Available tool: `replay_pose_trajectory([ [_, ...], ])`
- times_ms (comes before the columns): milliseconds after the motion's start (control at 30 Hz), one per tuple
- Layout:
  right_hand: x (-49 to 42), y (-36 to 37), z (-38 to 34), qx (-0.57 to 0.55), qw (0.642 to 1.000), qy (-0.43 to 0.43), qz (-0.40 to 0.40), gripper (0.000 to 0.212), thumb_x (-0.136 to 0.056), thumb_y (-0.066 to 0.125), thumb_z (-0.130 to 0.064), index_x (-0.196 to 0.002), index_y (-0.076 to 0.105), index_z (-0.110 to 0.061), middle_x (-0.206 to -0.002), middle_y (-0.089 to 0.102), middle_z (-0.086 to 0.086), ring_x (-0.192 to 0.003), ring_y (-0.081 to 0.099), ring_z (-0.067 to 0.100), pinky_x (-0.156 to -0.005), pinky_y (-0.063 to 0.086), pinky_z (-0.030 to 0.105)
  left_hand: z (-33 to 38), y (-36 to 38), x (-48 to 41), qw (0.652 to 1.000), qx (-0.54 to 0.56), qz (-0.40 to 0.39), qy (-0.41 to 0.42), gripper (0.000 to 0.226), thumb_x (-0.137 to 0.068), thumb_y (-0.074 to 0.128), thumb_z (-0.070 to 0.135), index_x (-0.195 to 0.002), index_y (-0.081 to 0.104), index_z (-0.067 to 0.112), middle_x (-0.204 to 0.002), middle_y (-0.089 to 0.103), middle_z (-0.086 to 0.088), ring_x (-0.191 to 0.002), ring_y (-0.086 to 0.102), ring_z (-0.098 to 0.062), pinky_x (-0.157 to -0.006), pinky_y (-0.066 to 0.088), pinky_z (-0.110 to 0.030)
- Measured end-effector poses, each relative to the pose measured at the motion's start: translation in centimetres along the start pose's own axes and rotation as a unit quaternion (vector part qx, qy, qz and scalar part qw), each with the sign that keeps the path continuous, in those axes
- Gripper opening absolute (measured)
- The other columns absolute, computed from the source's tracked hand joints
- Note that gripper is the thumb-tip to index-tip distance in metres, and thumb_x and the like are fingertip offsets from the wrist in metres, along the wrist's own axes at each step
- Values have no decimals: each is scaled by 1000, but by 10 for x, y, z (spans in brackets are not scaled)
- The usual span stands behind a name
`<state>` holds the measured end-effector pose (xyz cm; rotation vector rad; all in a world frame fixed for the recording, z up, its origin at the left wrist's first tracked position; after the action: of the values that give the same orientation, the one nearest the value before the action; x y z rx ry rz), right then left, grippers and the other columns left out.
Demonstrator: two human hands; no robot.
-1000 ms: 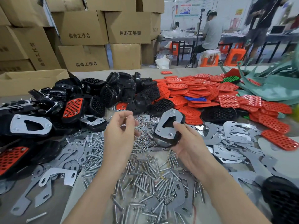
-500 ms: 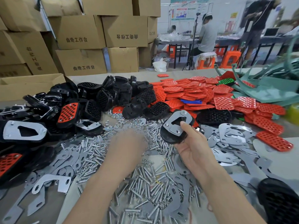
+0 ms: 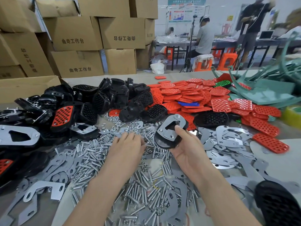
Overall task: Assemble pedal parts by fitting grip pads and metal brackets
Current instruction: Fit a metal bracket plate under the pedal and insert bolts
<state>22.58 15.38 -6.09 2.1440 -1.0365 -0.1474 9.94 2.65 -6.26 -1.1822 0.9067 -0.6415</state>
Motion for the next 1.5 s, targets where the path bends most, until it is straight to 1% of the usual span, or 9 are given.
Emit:
replay_pose_trajectory([
  [200, 3, 3, 0, 28, 1000, 1, -6, 29, -106, 53, -10, -131, 64, -1, -121, 75, 18, -116, 71, 34, -92, 62, 44, 1, -8, 7, 998, 60, 29, -16, 10, -102, 44, 43, -94, 41, 38, -95, 47, 24, -90, 42, -1, -88, 26, -20],
  [333, 5, 5, 1, 55, 998, 1, -20, 25, -105, 54, -11, -126, 67, -6, -116, 77, 13, -109, 74, 29, -94, 61, 44, 5, -12, 9, 995, 94, 39, -25, 13, -96, 30, 43, -88, 38, 37, -82, 43, 25, -77, 38, 14, -84, 33, -25],
  [433, 6, 5, 2, 66, 998, -1, -24, 24, -105, 55, -11, -124, 68, -8, -115, 78, 12, -106, 75, 27, -88, 63, 41, 3, -11, 9, 995, 94, 19, -33, 25, -99, 25, 50, -95, 46, 38, -91, 49, 24, -83, 42, 10, -94, 40, -29],
  [533, 5, 4, 2, 65, 998, 1, -19, 25, -105, 55, -12, -126, 67, -8, -116, 78, 12, -108, 75, 29, -92, 61, 44, -4, -8, 9, 998, 46, -39, -17, 43, -99, 31, 63, -127, 51, 38, -122, 50, 19, -116, 42, -4, -106, 34, -31],
  [600, 5, 4, 1, 63, 998, 4, -16, 26, -105, 54, -12, -127, 67, -8, -117, 77, 13, -111, 74, 30, -94, 60, 46, -7, -9, 9, 997, 43, -66, -8, 45, -97, 38, 62, -135, 49, 39, -129, 47, 19, -124, 37, -6, -108, 33, -32],
  [867, 4, 4, 2, 67, 998, 8, -13, 27, -105, 54, -12, -128, 67, -7, -118, 77, 14, -112, 73, 31, -95, 60, 46, -3, -12, 8, 999, 36, -34, -2, 20, -102, 46, 48, -115, 56, 37, -114, 51, 20, -112, 42, -6, -102, 37, -29],
  [1000, 5, 6, 1, 66, 998, 13, -7, 28, -105, 54, -11, -129, 66, -6, -119, 76, 14, -115, 72, 32, -98, 58, 47, -5, -13, 8, 999, 46, -5, -12, 6, -103, 46, 44, -100, 45, 39, -103, 53, 21, -98, 42, -4, -87, 35, -25],
  [1233, 9, 8, -1, 59, 998, 21, -7, 30, -105, 53, -9, -133, 64, -5, -123, 75, 15, -118, 70, 34, -106, 53, 53, -9, -11, 9, 997, 60, 30, -35, 36, -106, 37, 32, -139, 51, 26, -119, 58, 8, -110, 47, -11, -95, 38, -30],
  [1500, 12, 10, -2, 57, 998, 24, -7, 31, -105, 53, -9, -133, 64, -2, -123, 74, 18, -118, 69, 36, -101, 56, 49, -3, -19, 9, 980, 180, 68, -57, 31, -106, 43, 32, -126, 66, 25, -115, 59, 9, -98, 58, -13, -87, 49, -33],
])
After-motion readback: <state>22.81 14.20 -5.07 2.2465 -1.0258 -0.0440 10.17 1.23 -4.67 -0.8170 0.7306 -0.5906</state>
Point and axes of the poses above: each hand's wrist, its own x-axis away from the middle knuckle, its own y-axis out of the palm, z = x × y, the point moved 1 cm from there along -x, towards the middle knuckle
